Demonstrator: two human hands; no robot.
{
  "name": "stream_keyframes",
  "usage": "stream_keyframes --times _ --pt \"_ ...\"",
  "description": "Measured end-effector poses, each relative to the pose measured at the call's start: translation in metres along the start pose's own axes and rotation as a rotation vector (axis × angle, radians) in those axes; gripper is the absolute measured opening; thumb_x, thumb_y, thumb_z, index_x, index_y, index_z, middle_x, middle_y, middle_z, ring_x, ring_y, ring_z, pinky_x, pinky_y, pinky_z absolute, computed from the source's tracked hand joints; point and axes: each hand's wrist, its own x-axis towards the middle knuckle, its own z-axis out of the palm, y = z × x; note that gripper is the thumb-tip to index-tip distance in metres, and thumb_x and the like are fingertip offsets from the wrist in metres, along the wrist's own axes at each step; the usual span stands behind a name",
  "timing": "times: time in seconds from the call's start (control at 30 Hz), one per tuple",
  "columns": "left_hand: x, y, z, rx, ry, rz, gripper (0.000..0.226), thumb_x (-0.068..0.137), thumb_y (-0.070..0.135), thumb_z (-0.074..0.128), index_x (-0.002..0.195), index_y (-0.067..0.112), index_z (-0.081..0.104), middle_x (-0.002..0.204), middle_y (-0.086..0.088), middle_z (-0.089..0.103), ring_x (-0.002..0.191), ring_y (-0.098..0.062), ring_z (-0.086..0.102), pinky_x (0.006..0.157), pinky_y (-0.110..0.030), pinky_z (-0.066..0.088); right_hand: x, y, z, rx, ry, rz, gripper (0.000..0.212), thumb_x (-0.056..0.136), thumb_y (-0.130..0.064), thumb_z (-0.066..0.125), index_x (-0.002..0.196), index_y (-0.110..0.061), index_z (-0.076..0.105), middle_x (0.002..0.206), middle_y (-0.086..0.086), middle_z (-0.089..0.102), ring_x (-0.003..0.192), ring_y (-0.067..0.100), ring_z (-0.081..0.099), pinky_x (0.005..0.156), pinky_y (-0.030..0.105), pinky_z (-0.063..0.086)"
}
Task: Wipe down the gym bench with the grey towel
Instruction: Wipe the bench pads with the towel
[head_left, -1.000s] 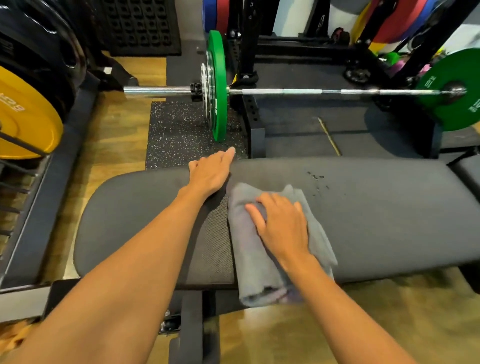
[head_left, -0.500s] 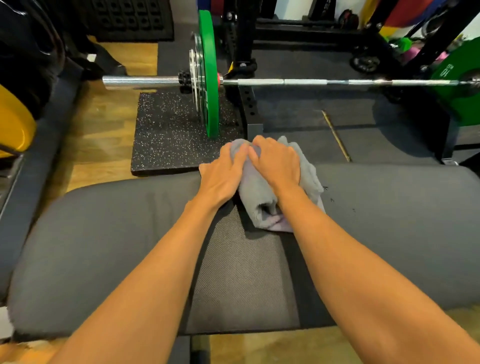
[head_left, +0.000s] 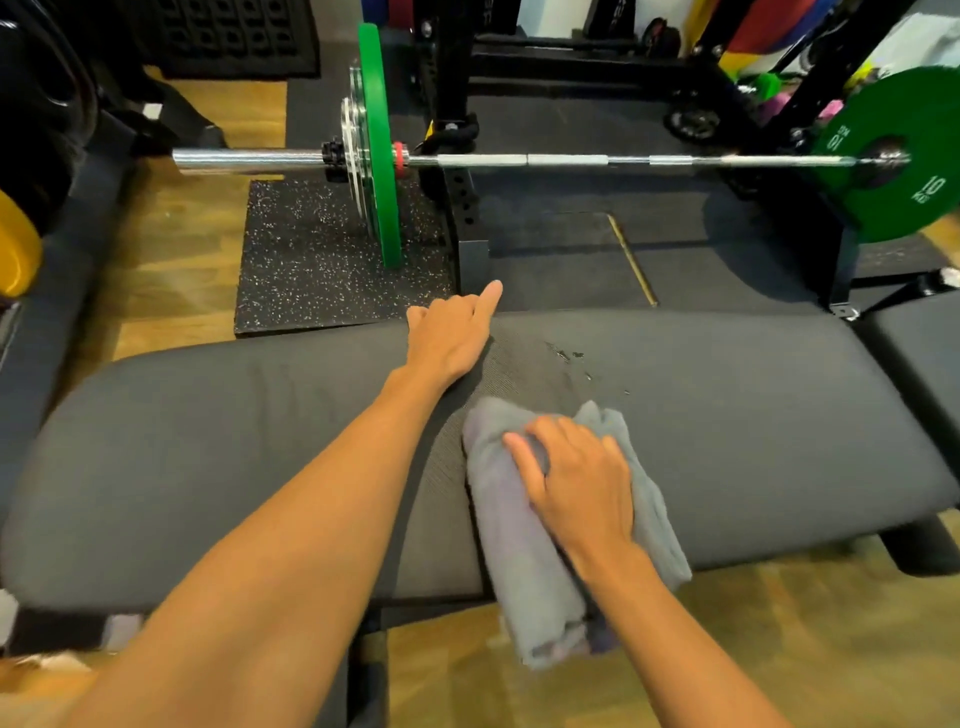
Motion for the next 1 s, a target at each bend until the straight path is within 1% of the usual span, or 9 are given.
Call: stream_keyframes --times 0.13,0.23,0.33,0.47,0.6,0.67,0.8,0.9,1.0 --pt "0.016 -0.017 0.019 -0.059 0.082 0.020 0.051 0.097 0.046 0.010 0.100 0.018 0.053 0.101 -0.002 0.066 0.108 -0.030 0.055 0.082 -0.039 0.022 0.117 0.009 0.037 -0.040 0.009 0.011 0.031 0.096 -0.044 0.049 0.089 -0.016 0.060 0.085 0.006 0.067 0.081 0.031 0.062 0.070 0.043 0.040" --pt "0.018 -0.021 0.019 -0.158 0.096 -0.021 0.066 0.094 0.060 0.012 0.131 0.019 0.047 0.127 -0.009 0.061 0.120 -0.030 0.051 0.086 -0.035 0.018 0.182 0.011 0.055 -0.090 -0.097 -0.027 0.036 0.099 -0.045 0.039 0.104 -0.015 0.059 0.101 0.007 0.067 0.093 0.032 0.061 0.075 0.043 0.039" --pt "0.013 -0.018 0.013 -0.164 0.051 -0.026 0.073 0.091 0.064 0.013 0.142 0.017 0.037 0.134 -0.012 0.056 0.125 -0.031 0.048 0.096 -0.039 0.020 0.180 0.009 0.049 -0.094 -0.090 -0.033 0.035 0.099 -0.044 0.038 0.104 -0.015 0.058 0.102 0.008 0.066 0.092 0.032 0.059 0.078 0.043 0.037" --pt "0.008 -0.005 0.002 -0.153 0.000 -0.091 0.060 0.097 0.057 0.015 0.133 0.022 0.048 0.138 -0.004 0.054 0.129 -0.029 0.044 0.105 -0.044 0.017 0.093 0.009 0.017 -0.006 -0.070 -0.013 0.030 0.097 -0.044 0.043 0.093 -0.019 0.057 0.096 0.003 0.067 0.092 0.027 0.059 0.076 0.041 0.035" --pt "0.002 0.016 0.005 0.032 -0.054 -0.078 0.056 0.099 0.051 0.013 0.085 0.017 0.056 0.102 -0.012 0.062 0.108 -0.036 0.052 0.091 -0.046 0.023 -0.004 0.032 -0.015 -0.034 -0.032 -0.018 0.028 0.093 -0.046 0.046 0.080 -0.023 0.055 0.075 -0.004 0.061 0.072 0.022 0.057 0.065 0.036 0.033" --pt "0.006 0.034 0.013 -0.030 -0.090 -0.025 0.056 0.100 0.050 0.015 0.075 0.016 0.051 0.090 -0.008 0.059 0.102 -0.036 0.054 0.091 -0.046 0.024 -0.026 0.038 -0.021 -0.037 -0.001 -0.019 0.026 0.091 -0.046 0.048 0.077 -0.025 0.055 0.068 -0.005 0.058 0.064 0.020 0.054 0.061 0.034 0.034" --pt "0.025 0.048 0.031 -0.160 -0.077 0.015 0.052 0.101 0.043 0.017 0.107 0.015 0.059 0.113 -0.009 0.067 0.107 -0.031 0.055 0.089 -0.041 0.021 0.025 0.046 -0.001 -0.022 0.049 0.022 0.031 0.093 -0.043 0.049 0.073 -0.021 0.056 0.068 0.000 0.062 0.066 0.025 0.058 0.061 0.038 0.040" --pt "0.034 0.031 0.044 -0.233 0.000 0.053 0.036 0.101 0.038 0.020 0.104 0.021 0.051 0.116 -0.002 0.064 0.110 -0.025 0.054 0.089 -0.039 0.028 0.120 0.055 0.024 -0.043 0.054 0.040 0.030 0.095 -0.042 0.049 0.083 -0.017 0.059 0.080 0.004 0.067 0.077 0.029 0.062 0.068 0.043 0.042" --pt "0.037 0.024 0.042 -0.404 0.014 0.015 0.053 0.096 0.053 0.019 0.123 0.019 0.049 0.127 -0.002 0.055 0.120 -0.024 0.049 0.103 -0.045 0.033 0.186 0.058 0.039 -0.084 -0.043 -0.010 0.034 0.099 -0.043 0.040 0.095 -0.016 0.059 0.092 0.005 0.067 0.085 0.029 0.061 0.072 0.043 0.041"
